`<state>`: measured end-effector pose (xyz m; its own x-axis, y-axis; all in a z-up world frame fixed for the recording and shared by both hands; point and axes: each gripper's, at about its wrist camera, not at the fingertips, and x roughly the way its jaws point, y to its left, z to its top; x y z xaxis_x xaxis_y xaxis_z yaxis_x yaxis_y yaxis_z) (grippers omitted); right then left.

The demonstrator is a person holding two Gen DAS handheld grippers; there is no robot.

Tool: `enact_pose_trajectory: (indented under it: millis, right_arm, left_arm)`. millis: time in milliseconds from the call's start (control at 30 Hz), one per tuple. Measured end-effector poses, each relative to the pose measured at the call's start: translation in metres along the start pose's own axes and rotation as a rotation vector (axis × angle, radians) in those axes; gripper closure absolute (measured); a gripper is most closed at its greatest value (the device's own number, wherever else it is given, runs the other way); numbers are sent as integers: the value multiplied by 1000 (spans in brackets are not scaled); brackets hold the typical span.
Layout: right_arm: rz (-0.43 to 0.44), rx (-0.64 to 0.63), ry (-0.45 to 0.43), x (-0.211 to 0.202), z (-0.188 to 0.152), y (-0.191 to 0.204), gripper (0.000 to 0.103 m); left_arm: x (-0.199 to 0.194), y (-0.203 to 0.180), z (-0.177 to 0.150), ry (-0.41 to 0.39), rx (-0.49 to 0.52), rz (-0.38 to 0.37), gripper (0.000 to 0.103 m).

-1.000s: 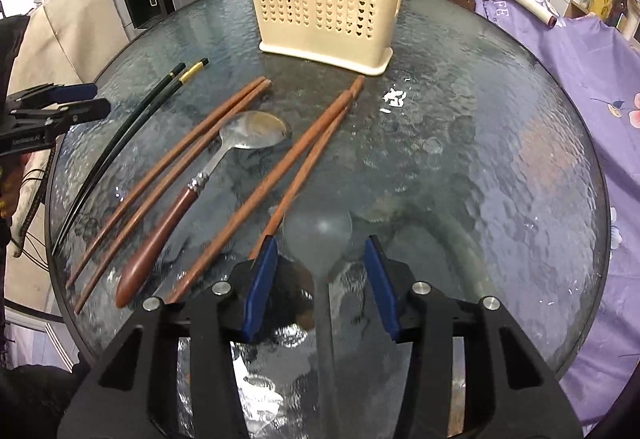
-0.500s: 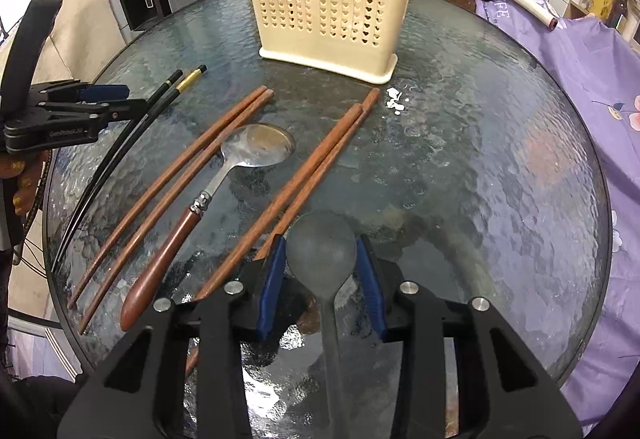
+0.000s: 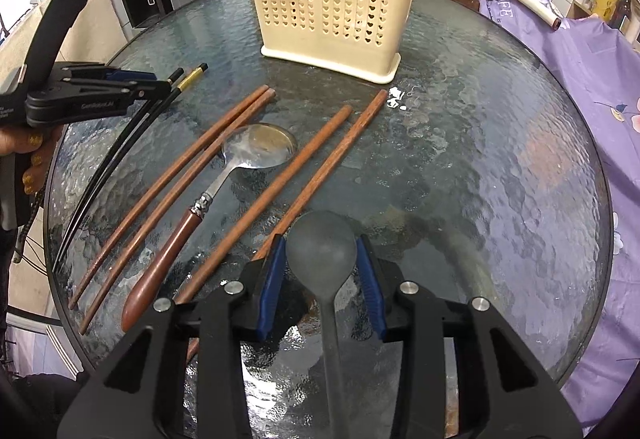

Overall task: Organize utensils
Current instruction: 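Close the left tool on the black gold-tipped chopstick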

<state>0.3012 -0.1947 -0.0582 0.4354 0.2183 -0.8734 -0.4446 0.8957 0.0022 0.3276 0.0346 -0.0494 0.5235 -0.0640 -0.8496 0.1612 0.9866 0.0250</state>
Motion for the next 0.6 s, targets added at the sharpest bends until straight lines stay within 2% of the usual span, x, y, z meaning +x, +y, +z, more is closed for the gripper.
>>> enact_pose_trajectory:
  millis: [267,600]
  right_arm:
    - [3,-8,12,2,5,1,66]
    - [-1,-16,-38,-3,5,8,66]
  left_arm:
    - [1,-3,3,-2,-2,7,92]
    - [0,4,8,-27,-38,-9,95]
